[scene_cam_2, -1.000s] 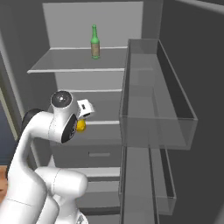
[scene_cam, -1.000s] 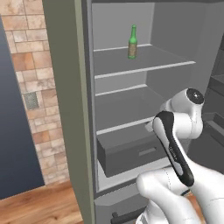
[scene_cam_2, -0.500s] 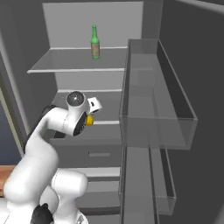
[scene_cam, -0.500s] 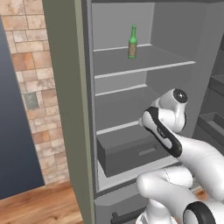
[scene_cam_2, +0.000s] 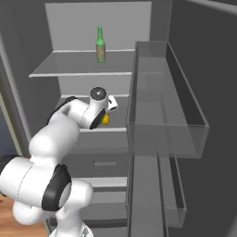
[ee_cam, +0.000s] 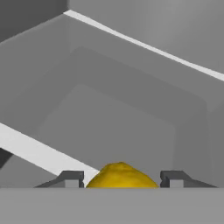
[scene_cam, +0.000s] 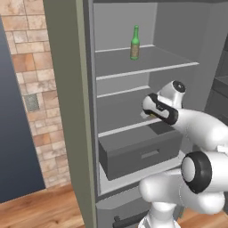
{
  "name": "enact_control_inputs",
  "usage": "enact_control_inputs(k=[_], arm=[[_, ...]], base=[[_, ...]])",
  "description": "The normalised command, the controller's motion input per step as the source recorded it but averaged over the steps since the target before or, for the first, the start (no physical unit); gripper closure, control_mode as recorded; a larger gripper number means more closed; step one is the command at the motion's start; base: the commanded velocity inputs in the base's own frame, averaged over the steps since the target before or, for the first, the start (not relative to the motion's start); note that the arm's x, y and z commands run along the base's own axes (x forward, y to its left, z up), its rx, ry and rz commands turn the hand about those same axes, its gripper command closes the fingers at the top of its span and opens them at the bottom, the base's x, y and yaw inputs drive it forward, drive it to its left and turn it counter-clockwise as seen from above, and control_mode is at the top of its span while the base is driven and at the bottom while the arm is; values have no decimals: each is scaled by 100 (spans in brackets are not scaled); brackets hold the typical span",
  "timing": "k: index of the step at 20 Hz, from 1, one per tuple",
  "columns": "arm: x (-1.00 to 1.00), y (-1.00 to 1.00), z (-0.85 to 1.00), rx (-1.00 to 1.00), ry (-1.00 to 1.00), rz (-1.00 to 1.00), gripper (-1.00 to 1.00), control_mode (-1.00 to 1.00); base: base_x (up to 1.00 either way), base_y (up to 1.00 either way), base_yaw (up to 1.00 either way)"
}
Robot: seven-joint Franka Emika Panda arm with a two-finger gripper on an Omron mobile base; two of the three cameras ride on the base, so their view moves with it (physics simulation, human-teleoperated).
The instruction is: Place the beer on the top shelf of the fridge to keep it out of children's reach, and place the lemon and squash on lower shelves for easy access.
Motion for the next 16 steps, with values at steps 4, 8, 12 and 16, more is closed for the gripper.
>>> enact_control_inputs(k=[4, 8, 12, 16], arm=[[59, 0, -36, 1, 0, 9, 100, -100], [51, 0, -63, 0, -4, 8, 100, -100], [59, 0, -59, 0, -2, 7, 100, -100], [65, 0, -45, 0, 0, 6, 100, -100]], base=[[0, 0, 0], [0, 0, 0], [0, 0, 0], [0, 0, 0]])
